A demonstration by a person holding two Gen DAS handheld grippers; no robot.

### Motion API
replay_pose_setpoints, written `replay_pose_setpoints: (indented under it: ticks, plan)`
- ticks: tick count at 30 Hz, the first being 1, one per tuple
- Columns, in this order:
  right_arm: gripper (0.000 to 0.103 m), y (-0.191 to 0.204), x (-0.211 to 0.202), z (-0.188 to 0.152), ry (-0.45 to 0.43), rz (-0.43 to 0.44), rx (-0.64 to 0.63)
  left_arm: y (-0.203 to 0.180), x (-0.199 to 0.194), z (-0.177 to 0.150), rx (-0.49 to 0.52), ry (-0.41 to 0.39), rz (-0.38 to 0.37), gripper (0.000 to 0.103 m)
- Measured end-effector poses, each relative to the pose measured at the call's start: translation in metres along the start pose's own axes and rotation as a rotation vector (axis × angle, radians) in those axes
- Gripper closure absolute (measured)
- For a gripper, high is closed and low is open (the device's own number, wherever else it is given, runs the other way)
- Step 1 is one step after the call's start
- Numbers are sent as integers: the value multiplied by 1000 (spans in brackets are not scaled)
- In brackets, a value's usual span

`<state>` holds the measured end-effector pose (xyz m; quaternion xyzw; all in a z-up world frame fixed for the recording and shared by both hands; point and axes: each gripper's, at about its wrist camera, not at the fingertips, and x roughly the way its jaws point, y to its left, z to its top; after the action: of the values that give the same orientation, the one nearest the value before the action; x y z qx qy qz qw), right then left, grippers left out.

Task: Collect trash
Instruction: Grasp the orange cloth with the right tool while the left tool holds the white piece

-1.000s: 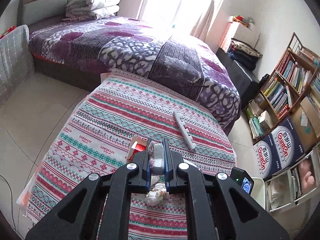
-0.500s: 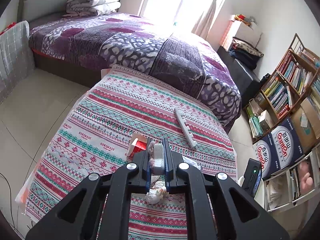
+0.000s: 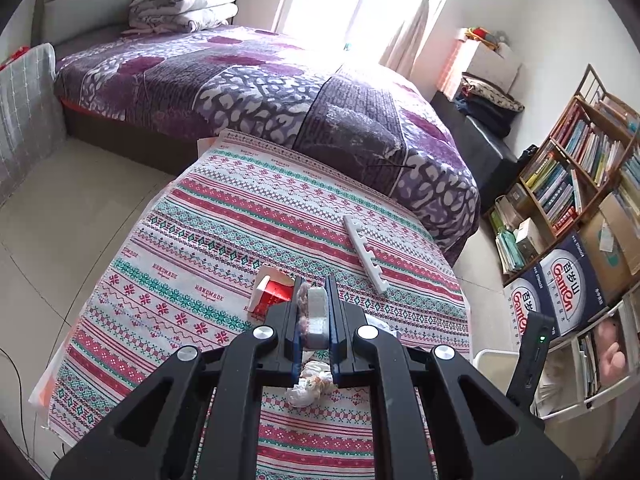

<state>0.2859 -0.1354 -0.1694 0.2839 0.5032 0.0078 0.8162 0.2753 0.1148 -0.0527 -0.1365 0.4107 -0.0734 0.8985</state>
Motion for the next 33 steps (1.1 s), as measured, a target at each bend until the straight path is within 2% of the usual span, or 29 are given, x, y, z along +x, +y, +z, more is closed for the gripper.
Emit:
replay_pose_setpoints:
  ticks: [2,5,13,18,19,20,21,22,23,25,33]
  plan:
    - [70,-5,2,-1,5,-26,13,-1,0,0,4,3,0,93]
    - [63,-13,3,-2,14,-52,22,0,1,-1,4,5,4,93]
    - [56,-19,17,-2,32,-57,24,2,1,0,-1,8,5,93]
    - [55,-19,40,1,57,13,56,5,3,0,-1,20,13,93]
    - [55,-19,42,2,58,20,54,5,4,0,0,23,15,93]
    - [60,-19,45,1,60,25,45,5,5,-1,1,25,16,93]
    - [69,-17,45,1,59,20,30,4,6,-1,3,26,17,93]
    - [82,-15,44,1,56,18,22,4,6,-1,5,27,17,93]
    - [85,-12,41,1,45,22,12,4,6,-1,5,27,18,93]
    - [89,-5,33,0,22,32,-13,3,7,-1,2,24,17,93]
    - [89,16,-11,3,-88,89,-65,-3,-3,0,12,-35,42,93]
